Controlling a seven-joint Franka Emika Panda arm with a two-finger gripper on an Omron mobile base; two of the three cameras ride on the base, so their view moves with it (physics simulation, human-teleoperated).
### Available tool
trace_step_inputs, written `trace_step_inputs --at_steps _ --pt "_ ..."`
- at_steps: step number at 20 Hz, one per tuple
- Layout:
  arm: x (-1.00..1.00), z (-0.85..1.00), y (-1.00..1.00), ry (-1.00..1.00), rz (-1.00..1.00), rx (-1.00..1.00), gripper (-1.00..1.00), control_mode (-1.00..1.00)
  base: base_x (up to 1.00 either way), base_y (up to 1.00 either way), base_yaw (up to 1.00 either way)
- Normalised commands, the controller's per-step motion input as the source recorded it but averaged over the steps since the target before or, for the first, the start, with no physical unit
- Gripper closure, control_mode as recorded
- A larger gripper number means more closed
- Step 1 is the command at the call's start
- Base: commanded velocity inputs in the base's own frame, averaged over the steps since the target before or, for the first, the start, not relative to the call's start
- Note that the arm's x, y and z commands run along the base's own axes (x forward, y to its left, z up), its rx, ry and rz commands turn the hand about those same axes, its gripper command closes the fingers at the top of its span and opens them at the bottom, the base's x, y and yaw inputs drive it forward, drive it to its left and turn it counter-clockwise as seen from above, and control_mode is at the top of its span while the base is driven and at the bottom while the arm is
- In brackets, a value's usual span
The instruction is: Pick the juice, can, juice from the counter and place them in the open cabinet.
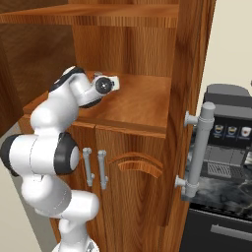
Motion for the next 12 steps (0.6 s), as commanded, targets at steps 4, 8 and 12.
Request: trace_step_inputs --at_steps 4,8,12 --pt "-0.3 0.0 -0.04 0.02 -0.15 0.0 -1.0 -1.0 0.0 0.0 0.0" --pt "-0.32 0.0 -0.02 0.07 -0.16 0.0 -1.0 -1.0 0.0 0.0 0.0" --pt "-0.42 0.13 0.0 0.13 -0.15 0.0 -1.0 -1.0 0.0 0.0 0.0"
